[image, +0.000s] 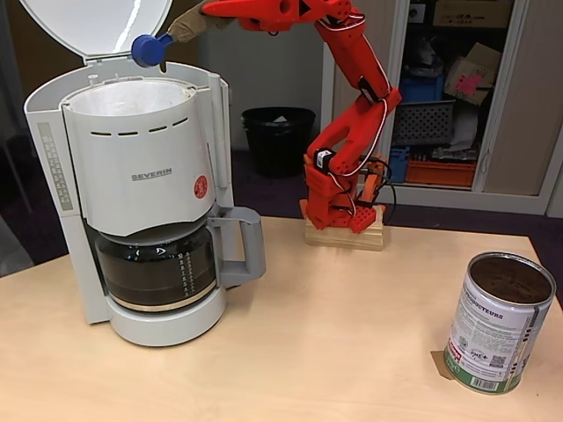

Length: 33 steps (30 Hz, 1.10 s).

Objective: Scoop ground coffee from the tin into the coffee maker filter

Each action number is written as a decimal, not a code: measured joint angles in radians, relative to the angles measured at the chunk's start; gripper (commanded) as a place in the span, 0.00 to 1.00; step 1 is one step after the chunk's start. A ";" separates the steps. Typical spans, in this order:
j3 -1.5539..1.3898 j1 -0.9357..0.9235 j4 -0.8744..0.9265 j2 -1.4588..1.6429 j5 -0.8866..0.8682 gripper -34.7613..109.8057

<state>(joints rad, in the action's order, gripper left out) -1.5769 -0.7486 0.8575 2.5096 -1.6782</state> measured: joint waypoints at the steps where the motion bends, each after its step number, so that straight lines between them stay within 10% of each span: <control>1: 0.000 0.006 -0.003 0.000 -0.026 0.24; 33: -0.256 -0.067 -0.344 0.074 -0.403 0.24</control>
<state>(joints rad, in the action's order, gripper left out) -1.8331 -0.8161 0.5139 2.5832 -2.0816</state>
